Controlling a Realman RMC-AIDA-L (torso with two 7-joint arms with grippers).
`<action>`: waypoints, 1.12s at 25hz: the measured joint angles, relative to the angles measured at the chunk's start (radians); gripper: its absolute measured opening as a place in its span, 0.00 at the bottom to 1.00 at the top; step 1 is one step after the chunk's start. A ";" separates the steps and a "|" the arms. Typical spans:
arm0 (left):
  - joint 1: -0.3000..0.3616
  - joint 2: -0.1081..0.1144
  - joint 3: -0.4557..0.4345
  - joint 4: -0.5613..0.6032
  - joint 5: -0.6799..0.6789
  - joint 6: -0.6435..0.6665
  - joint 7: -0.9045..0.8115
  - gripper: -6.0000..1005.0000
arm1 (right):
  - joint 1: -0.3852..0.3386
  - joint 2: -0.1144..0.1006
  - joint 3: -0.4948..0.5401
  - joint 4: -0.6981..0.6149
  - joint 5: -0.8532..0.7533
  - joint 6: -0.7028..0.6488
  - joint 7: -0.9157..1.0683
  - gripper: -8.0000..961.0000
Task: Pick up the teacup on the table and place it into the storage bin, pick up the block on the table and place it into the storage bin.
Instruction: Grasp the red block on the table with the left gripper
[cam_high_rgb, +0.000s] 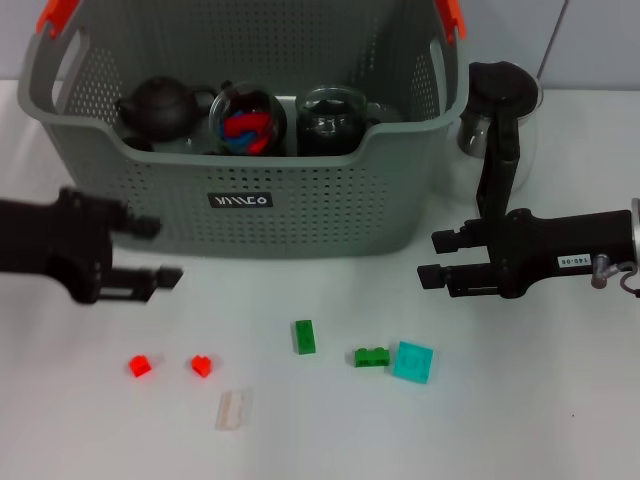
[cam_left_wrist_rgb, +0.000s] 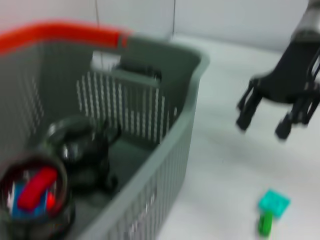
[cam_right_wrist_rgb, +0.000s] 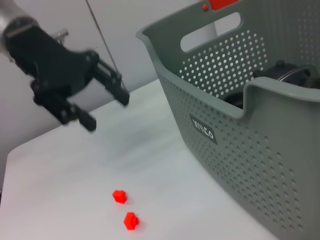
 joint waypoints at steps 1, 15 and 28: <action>-0.002 0.000 0.001 -0.013 0.034 -0.004 0.000 0.62 | 0.000 0.000 0.000 0.000 0.000 0.000 0.000 0.67; 0.002 -0.009 0.082 -0.072 0.264 -0.085 0.001 0.57 | -0.002 0.002 -0.002 0.004 -0.002 0.007 0.000 0.67; -0.052 -0.008 0.225 -0.198 0.430 -0.198 -0.154 0.55 | -0.005 0.000 -0.001 0.004 -0.002 0.007 0.000 0.67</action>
